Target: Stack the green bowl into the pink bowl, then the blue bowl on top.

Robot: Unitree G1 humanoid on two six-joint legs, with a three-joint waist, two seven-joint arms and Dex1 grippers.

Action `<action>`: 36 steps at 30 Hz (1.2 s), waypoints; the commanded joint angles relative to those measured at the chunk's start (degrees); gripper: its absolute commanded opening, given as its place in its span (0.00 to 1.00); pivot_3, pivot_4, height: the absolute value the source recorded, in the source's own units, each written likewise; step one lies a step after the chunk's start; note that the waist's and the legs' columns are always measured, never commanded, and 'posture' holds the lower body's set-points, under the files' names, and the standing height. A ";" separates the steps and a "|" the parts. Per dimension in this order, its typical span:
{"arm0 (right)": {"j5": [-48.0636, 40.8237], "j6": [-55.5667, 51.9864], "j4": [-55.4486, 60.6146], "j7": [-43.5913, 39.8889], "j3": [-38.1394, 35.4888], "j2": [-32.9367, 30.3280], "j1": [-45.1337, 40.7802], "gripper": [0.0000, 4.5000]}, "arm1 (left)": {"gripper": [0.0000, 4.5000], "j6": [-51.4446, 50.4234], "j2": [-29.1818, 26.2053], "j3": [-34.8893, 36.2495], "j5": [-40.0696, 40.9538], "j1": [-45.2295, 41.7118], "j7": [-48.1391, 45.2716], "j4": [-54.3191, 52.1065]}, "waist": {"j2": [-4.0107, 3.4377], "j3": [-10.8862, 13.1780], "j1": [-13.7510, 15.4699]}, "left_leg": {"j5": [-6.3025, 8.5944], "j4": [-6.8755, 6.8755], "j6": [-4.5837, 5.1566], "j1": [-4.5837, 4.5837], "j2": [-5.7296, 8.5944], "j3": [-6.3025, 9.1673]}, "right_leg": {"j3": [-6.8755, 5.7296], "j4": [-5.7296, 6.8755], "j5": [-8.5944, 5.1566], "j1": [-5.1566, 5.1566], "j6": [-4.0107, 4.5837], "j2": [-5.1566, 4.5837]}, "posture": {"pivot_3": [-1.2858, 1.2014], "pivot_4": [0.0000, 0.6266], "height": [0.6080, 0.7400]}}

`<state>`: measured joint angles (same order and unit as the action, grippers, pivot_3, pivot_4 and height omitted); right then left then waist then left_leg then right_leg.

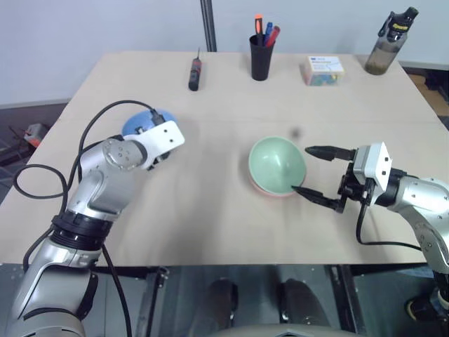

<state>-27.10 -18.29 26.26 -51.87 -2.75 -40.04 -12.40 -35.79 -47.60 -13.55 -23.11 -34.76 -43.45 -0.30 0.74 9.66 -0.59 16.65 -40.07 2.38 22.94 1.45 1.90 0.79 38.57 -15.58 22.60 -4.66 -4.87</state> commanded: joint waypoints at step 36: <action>-3.48 -4.68 20.05 11.64 -21.01 -1.62 25.71 0.98 | 0.65 28.92 12.03 1.10 32.68 -17.08 -32.14 -0.90 | 0.01 0.01 -0.26 | 0.08 -0.01 0.13 -0.03 0.02 -0.07 | 0.07 -0.02 0.00 -0.06 0.00 0.00 | 0.52 0.24 1.00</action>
<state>-28.85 -20.97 45.38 -41.49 -24.47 -41.04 14.56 -2.52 -34.37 -15.79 8.64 -51.62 -78.18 0.46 0.75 9.67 -0.85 16.73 -40.09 2.52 22.88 1.45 1.83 0.88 38.56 -15.58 22.54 -4.66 -4.86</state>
